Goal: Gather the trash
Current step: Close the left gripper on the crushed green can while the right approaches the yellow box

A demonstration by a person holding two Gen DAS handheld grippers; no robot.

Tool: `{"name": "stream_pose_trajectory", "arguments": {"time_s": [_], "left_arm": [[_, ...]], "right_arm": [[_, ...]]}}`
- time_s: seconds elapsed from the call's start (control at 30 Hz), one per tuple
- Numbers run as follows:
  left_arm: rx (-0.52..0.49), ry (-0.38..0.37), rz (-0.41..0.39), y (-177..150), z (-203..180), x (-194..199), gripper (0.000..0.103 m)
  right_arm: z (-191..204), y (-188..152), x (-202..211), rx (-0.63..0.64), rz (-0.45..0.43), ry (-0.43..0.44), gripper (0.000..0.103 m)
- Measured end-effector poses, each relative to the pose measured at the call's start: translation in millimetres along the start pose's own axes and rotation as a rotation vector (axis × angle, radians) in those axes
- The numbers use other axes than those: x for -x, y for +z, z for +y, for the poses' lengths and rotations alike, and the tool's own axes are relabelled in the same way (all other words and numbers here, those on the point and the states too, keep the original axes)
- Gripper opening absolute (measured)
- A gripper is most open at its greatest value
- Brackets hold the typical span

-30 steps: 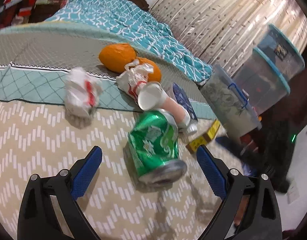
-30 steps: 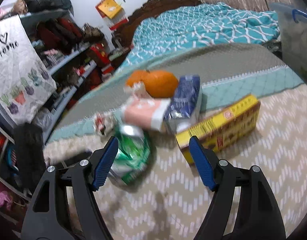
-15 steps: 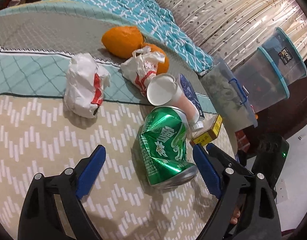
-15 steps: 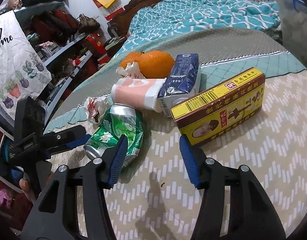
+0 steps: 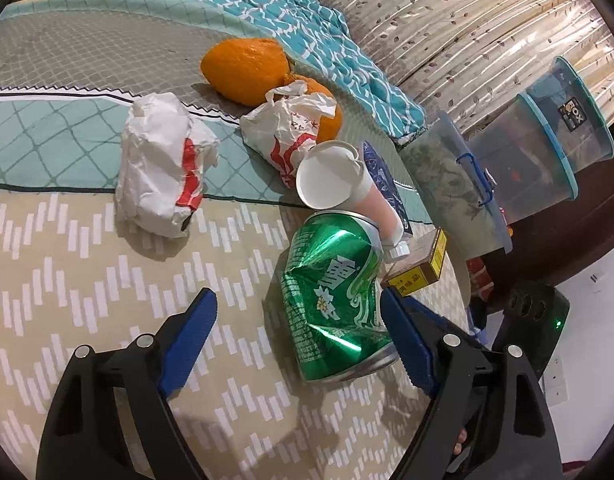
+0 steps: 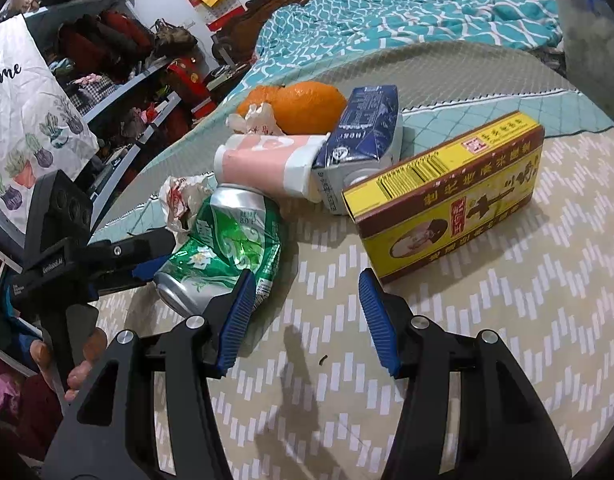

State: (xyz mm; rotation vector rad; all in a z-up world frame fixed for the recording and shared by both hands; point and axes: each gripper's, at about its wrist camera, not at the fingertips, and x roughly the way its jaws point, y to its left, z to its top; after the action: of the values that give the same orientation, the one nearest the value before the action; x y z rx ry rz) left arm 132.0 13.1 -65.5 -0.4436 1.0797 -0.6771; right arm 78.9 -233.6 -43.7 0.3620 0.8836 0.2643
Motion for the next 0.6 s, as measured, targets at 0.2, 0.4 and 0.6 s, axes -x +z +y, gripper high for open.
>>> {"name": "stream_pose_trajectory", "arguments": {"time_s": [0.2,0.4,0.6], "left_arm": [[-0.008,-0.043,0.043,-3.4,-8.3,-11.8,0.071],[-0.023,-0.083,0.081,-14.6,-19.8,-20.7,0.063],[-0.034,-0.097,0.069,-21.9,-25.5,-22.6,0.056]], "right_arm": [[-1.0,-3.0,-6.9,-0.002,0.021,-0.002,0.056],[6.1,-5.6,-13.0,0.023,0.027,-0.03,0.056],[11.2,-9.1,-13.1,0.034,0.028,-0.013,0.056]]}}
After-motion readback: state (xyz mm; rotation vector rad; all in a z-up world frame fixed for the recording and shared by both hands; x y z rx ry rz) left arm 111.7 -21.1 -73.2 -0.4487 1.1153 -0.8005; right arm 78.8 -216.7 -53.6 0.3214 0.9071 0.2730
